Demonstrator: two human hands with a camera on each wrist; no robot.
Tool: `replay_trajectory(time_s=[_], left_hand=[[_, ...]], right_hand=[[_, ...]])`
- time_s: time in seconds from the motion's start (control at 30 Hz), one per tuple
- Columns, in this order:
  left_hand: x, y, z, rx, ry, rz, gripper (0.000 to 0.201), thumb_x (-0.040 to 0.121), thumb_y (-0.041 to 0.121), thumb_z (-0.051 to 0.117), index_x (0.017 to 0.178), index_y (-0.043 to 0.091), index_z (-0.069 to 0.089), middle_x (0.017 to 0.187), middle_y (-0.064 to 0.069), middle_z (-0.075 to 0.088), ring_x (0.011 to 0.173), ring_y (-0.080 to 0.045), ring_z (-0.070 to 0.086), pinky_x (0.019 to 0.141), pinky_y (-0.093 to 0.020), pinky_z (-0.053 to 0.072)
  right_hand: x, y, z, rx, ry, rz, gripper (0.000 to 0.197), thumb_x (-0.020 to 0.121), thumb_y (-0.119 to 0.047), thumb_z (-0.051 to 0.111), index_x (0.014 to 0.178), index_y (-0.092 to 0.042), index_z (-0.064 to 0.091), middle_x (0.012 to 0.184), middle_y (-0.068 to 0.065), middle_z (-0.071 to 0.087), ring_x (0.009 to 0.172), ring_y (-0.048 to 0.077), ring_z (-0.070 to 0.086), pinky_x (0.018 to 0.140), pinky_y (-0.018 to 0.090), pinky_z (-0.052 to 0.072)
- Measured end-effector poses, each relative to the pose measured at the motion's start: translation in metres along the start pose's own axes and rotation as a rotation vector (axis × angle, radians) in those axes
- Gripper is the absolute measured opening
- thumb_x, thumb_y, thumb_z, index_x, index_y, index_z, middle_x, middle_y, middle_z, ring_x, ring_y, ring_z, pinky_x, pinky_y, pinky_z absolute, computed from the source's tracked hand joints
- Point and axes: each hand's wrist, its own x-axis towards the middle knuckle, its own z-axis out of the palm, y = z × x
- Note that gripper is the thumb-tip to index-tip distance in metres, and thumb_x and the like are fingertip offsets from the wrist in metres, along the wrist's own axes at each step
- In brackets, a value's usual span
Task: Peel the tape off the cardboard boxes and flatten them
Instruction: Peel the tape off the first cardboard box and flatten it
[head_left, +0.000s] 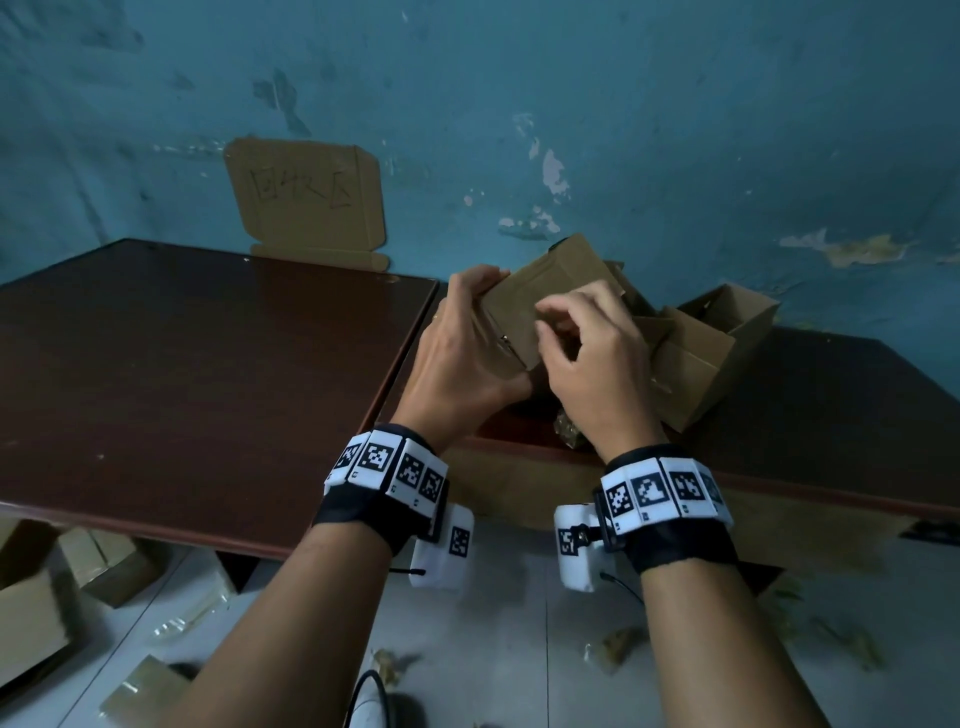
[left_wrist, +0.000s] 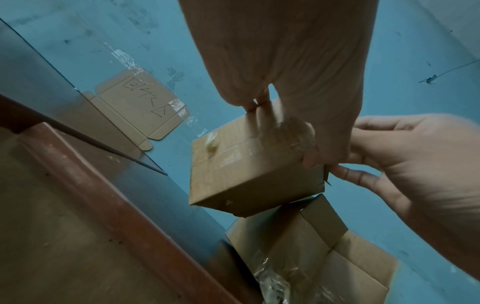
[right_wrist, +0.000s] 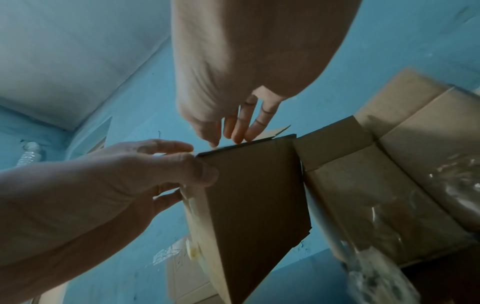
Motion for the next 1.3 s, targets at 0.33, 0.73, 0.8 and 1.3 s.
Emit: replay_trajectory(time_s=[0.33,0.73,0.8,1.3], left_hand=[[0.002,-0.001,-0.001,0.132,-0.035,0.092,0.09,0.065,0.015,0.085,0.146,0.014,0.044,0.132,0.0,0.059,0.115,-0.022,0.059,0.093,-0.039,0.05],[-0.001,0.003,-0.003,0.195,-0.081,0.155,0.091,0.064,0.011,0.085,0.148,0.011,0.047,0.132,0.0,0.059,0.117,-0.024,0.055,0.087,-0.041,0.051],[-0.002,0.004,-0.002,0.193,-0.086,0.148,0.093,0.065,0.013,0.086,0.148,0.013,0.046,0.135,0.002,0.058,0.119,-0.023,0.055,0.09,-0.042,0.052],[0.001,0.004,0.001,0.082,0.098,0.024,0.07,0.065,0.027,0.095,0.126,0.021,0.062,0.138,0.009,0.061,0.123,-0.011,0.06,0.101,-0.031,0.05]], right_hand=[[0.01,-0.005,-0.007,-0.137,-0.008,-0.159,0.006,0.096,-0.007,0.073,0.098,-0.005,0.077,0.095,0.005,0.069,0.092,0.023,0.066,0.073,0.035,0.056],[0.018,-0.006,-0.008,-0.214,-0.145,-0.069,0.01,0.087,-0.01,0.071,0.086,-0.01,0.061,0.091,0.006,0.059,0.084,0.027,0.059,0.063,0.037,0.049],[0.016,-0.005,-0.008,-0.199,-0.155,-0.051,0.011,0.087,-0.01,0.071,0.085,-0.01,0.061,0.091,0.005,0.059,0.083,0.025,0.058,0.063,0.039,0.05],[-0.001,-0.006,-0.01,0.055,0.026,0.184,0.011,0.085,-0.015,0.07,0.086,-0.017,0.059,0.075,-0.006,0.059,0.066,0.013,0.056,0.061,0.041,0.053]])
